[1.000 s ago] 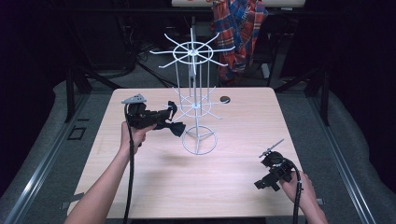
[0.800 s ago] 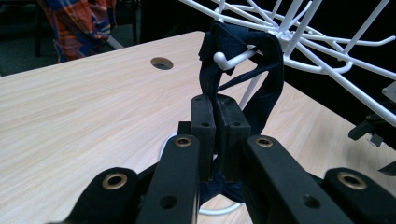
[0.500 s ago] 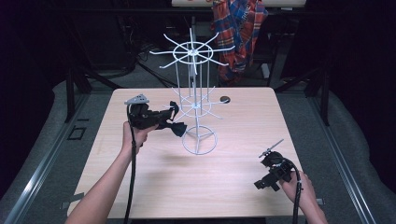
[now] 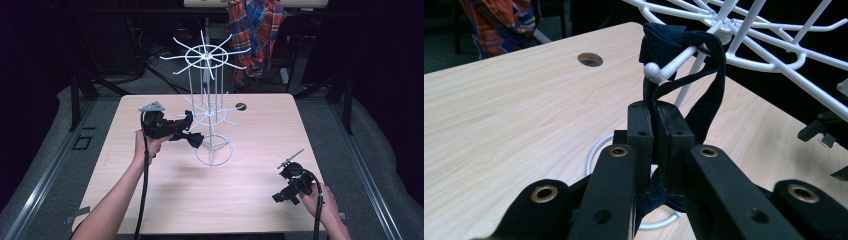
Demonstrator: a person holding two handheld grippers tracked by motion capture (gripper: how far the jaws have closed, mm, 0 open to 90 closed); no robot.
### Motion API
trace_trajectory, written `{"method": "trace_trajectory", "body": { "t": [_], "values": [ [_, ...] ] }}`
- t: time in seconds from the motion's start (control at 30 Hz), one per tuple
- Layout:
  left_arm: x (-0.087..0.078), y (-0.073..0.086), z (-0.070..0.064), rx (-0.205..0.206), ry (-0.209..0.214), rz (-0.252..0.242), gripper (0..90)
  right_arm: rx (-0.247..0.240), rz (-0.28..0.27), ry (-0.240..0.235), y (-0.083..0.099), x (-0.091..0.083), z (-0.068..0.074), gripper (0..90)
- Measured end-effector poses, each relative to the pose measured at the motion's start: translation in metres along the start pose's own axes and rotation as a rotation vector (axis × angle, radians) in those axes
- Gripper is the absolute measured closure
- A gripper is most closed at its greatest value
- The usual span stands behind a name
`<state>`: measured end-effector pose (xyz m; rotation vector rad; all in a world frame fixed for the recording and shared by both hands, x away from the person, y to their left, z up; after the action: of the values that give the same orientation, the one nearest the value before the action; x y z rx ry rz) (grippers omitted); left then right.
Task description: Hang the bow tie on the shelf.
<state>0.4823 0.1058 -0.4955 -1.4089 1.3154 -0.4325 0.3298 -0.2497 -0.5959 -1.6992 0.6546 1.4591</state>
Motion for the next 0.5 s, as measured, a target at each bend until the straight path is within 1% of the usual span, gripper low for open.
{"method": "trace_trajectory", "body": {
  "t": [0.17, 0.27, 0.37, 0.4, 0.43, 0.5],
  "values": [
    [0.0013, 0.0011, 0.0000, -0.005, 0.008, 0.010, 83.1, 0.004, -0.003, 0.001, 0.0000, 0.0002, 0.0001, 15.4],
    [0.0026, 0.0013, -0.0005, -0.019, -0.004, 0.010, 79.6, 0.000, 0.000, 0.002, -0.0001, 0.0000, 0.0000, 15.4],
    [0.0027, 0.0005, -0.0025, -0.009, -0.006, 0.013, 77.3, 0.004, 0.001, 0.005, 0.0003, -0.0004, -0.0003, 15.3],
    [0.0025, -0.0002, -0.0032, -0.004, -0.008, 0.009, 76.3, 0.013, -0.005, -0.004, -0.0002, -0.0001, 0.0009, 15.3],
    [0.0025, -0.0002, -0.0032, -0.004, -0.008, 0.009, 75.2, 0.010, -0.002, 0.005, 0.0003, -0.0002, -0.0002, 15.3],
    [0.0015, -0.0009, -0.0038, 0.001, -0.005, 0.005, 72.0, 0.009, -0.005, 0.004, 0.0001, 0.0001, -0.0002, 15.3]
  ]
}}
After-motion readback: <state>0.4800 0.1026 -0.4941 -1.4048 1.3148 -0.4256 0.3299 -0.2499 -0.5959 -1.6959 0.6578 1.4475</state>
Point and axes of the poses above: each handheld gripper's, and its own axes: x roughly forward along the jaws, y roughly out of its underside, z roughly to its left, the point moved 8 cm from there along x, roughly forward along the jaws, and after that the axes turned 9 degrees about y, right-handed, at the moved point
